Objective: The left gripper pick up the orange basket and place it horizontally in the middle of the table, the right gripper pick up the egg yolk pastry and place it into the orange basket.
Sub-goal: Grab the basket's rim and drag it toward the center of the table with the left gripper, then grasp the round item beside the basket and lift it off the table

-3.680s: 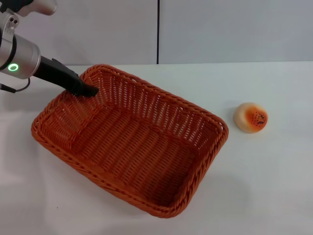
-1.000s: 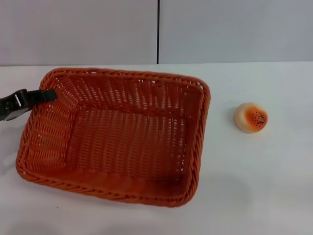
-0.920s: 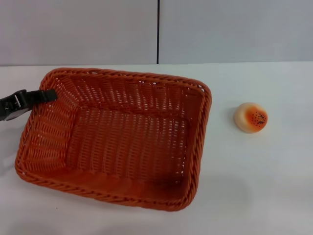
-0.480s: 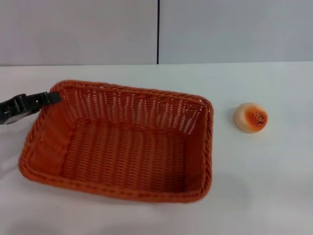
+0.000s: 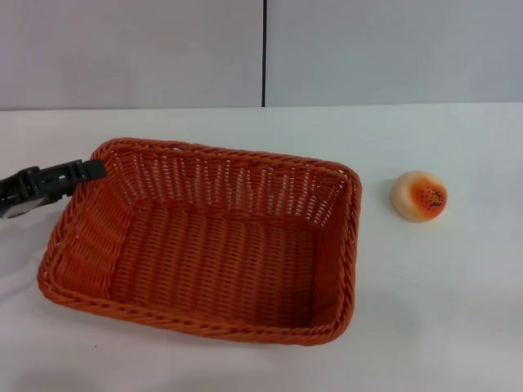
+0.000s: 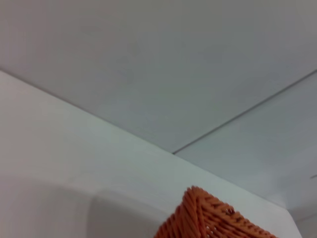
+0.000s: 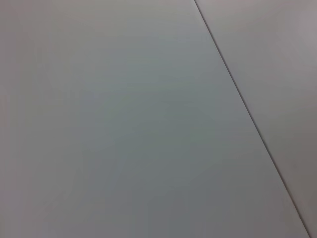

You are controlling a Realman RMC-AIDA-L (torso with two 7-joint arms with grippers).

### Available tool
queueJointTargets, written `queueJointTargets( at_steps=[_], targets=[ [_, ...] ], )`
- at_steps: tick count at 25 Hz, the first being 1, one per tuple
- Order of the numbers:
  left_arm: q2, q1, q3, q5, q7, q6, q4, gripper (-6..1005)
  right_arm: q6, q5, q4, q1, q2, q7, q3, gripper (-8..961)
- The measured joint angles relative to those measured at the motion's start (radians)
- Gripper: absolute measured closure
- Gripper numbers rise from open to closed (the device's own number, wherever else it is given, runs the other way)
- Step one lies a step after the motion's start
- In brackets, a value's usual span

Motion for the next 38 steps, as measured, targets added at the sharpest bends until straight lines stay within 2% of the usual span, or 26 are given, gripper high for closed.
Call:
queueJointTargets(
  at_steps=[2, 4, 6, 15, 17, 20, 22, 26, 29, 30, 32, 33, 34, 35, 36, 38],
  targets=[
    [0.009, 0.001, 0.002, 0.0, -0.005, 0.025, 0.001, 231, 0.001, 0.0, 0.0, 0.001, -0.001, 0.0, 0.0, 587],
    [0.026, -0.001, 0.004, 0.001, -0.01, 0.076, 0.002, 231, 0.003, 0.001, 0.0, 0.004, -0.004, 0.0, 0.0, 585],
    [0.034, -0.002, 0.0, 0.001, -0.014, 0.105, 0.002, 231, 0.008, 0.001, 0.0, 0.005, -0.006, 0.001, 0.0, 583],
    [0.054, -0.008, -0.005, 0.004, -0.027, 0.143, 0.001, 232, 0.013, 0.0, 0.0, 0.01, -0.009, 0.004, 0.0, 572],
    [0.066, -0.018, 0.001, 0.033, -0.03, 0.147, -0.005, 232, 0.015, -0.003, 0.0, 0.012, -0.011, 0.006, 0.0, 570],
    [0.07, -0.025, -0.002, 0.067, -0.03, 0.148, -0.007, 232, 0.025, -0.004, -0.001, 0.014, -0.012, 0.006, 0.0, 567],
    [0.072, -0.028, -0.015, 0.085, -0.028, 0.147, -0.008, 231, 0.037, -0.005, -0.003, 0.016, -0.015, 0.007, -0.006, 564],
    [0.079, -0.029, -0.094, 0.089, 0.017, 0.132, -0.009, 231, 0.059, -0.006, -0.026, 0.017, -0.019, 0.04, -0.067, 560],
    [0.072, -0.03, -0.176, 0.084, 0.106, 0.118, -0.009, 231, 0.099, -0.006, -0.07, 0.018, -0.025, 0.146, -0.157, 557],
    [0.066, -0.032, -0.199, 0.082, 0.141, 0.114, -0.009, 231, 0.099, -0.006, -0.07, 0.018, -0.025, 0.146, -0.157, 555],
    [0.048, -0.036, -0.244, 0.073, 0.223, 0.11, -0.009, 233, 0.109, -0.006, -0.106, 0.015, -0.03, 0.215, -0.234, 553],
    [0.033, -0.038, -0.269, 0.061, 0.279, 0.112, -0.009, 233, 0.111, -0.008, -0.135, 0.009, -0.034, 0.274, -0.294, 552],
    [0.008, -0.038, -0.296, 0.018, 0.379, 0.115, -0.01, 234, 0.113, -0.021, -0.196, -0.004, -0.044, 0.398, -0.403, 551],
    [0.008, -0.038, -0.296, 0.018, 0.379, 0.115, -0.01, 235, 0.113, -0.021, -0.196, -0.004, -0.044, 0.398, -0.403, 550],
    [-0.003, -0.036, -0.303, -0.031, 0.447, 0.118, -0.016, 235, 0.113, -0.049, -0.248, -0.014, -0.056, 0.513, -0.475, 549],
    [-0.013, -0.03, -0.308, -0.125, 0.553, 0.123, -0.054, 237, 0.111, -0.122, -0.327, -0.023, -0.083, 0.698, -0.557, 546]
  ],
)
